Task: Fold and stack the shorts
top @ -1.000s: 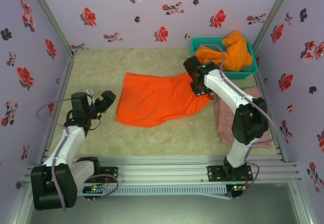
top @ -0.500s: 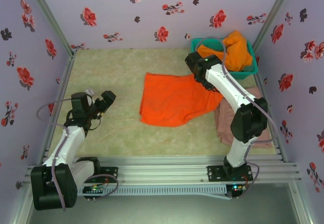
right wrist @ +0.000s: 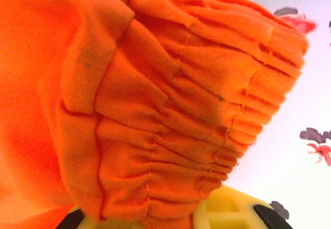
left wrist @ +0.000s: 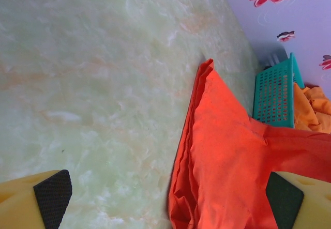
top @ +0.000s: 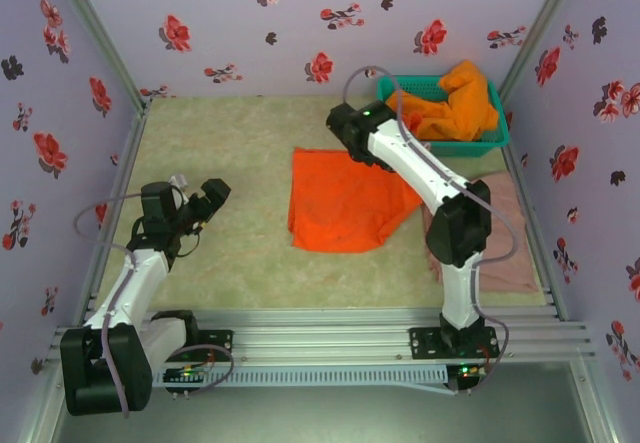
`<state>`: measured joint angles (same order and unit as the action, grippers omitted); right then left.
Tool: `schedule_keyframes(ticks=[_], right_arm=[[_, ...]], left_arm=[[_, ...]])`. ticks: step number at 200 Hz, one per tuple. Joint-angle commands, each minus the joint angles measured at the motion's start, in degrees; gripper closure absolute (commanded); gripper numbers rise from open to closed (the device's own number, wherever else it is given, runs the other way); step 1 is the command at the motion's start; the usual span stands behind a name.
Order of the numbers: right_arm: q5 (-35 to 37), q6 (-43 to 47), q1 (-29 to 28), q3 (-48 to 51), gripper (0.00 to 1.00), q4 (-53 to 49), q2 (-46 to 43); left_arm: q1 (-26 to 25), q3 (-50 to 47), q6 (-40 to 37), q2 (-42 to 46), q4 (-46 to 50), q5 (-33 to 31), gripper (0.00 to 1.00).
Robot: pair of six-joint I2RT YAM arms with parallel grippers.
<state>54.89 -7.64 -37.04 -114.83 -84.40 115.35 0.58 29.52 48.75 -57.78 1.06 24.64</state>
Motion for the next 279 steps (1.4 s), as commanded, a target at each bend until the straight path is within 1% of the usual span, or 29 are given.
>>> schedule_keyframes(ticks=[1,35,60,80,100,117,137,141,151,156,162,176,181,194,198,201,227,240,256,279], right_arm=[[0.5,-5.2,-2.5,-4.9,1.00,-5.2,3.2],[-3.4,-8.3,-5.8,-12.9,1.00,-7.7,7.5],[-7.7,-9.6,-8.0,-18.1,1.00,-8.1,10.8],[-12.8,-9.8,-9.6,-21.1,0.92,-6.9,13.5],[-19.9,-9.9,-11.2,-23.5,0.86,-4.2,15.9],[-31.2,-9.5,-12.6,-24.8,0.81,0.8,16.9],[-51.8,-10.6,-13.1,-23.9,0.75,8.9,15.7],[-56.1,-10.9,-13.0,-23.1,0.71,10.9,15.2],[-65.1,-11.9,-13.0,-20.3,0.59,16.4,12.9],[-68.2,-12.4,-13.0,-18.7,0.54,18.8,11.4],[-70.0,-12.8,-12.9,-16.9,0.48,21.2,9.6],[-70.5,-13.5,-12.0,-11.8,0.40,24.9,4.9],[-70.3,-13.8,-11.3,-9.6,0.34,26.3,3.1],[-70.2,-14.7,-8.8,-2.9,0.31,29.9,-1.6],[-70.2,-15.3,-7.9,-1.1,0.27,30.9,-2.9],[-70.3,-15.7,-7.1,0.6,0.26,31.4,-3.8],[-70.3,-18.7,-0.6,12.7,0.24,36.5,-10.1],[-69.2,-19.0,1.4,17.6,0.24,38.1,-12.2],[-67.5,-18.8,2.4,22.0,0.24,39.1,-13.8],[-65.0,-18.6,2.6,26.4,0.23,40.0,-14.6]], left_arm=[[-0.6,-0.4,-1.1,0.4,-1.1,1.0,0.01],[-0.7,-0.7,-1.1,0.3,-1.1,1.0,0.00],[-0.7,-1.1,-0.7,0.2,-1.7,1.0,0.01],[-0.7,-1.3,-0.5,0.0,-2.1,1.0,0.01],[-0.7,-1.4,-0.3,-0.1,-2.4,1.0,0.01],[-0.7,-1.5,-0.1,-0.3,-2.8,1.0,0.01],[-0.7,-1.5,0.3,-0.4,-3.0,1.0,0.01],[-0.8,-1.4,0.3,-0.3,-2.9,1.0,0.01],[-0.7,-1.4,0.3,-0.1,-2.8,1.0,0.01],[-0.8,-1.2,0.4,0.0,-2.7,1.0,0.01],[-0.8,-1.2,0.3,0.2,-2.6,1.0,0.00],[-0.9,-0.9,0.4,0.7,-2.6,1.1,0.01],[-0.9,-0.7,0.5,0.8,-2.6,1.2,0.01],[-1.3,-0.3,0.5,1.1,-2.4,1.5,0.01],[-1.4,-0.1,0.5,1.1,-2.4,1.6,0.01],[-1.5,0.0,0.4,1.2,-2.4,1.6,0.01],[-3.2,1.0,0.2,0.4,-2.3,1.7,0.01],[-4.4,1.6,0.1,-0.5,-1.6,1.6,0.01],[-5.8,2.2,0.4,-2.3,0.6,1.0,0.01],[-9.1,3.0,1.0,-5.9,4.8,-3.8,0.01]])
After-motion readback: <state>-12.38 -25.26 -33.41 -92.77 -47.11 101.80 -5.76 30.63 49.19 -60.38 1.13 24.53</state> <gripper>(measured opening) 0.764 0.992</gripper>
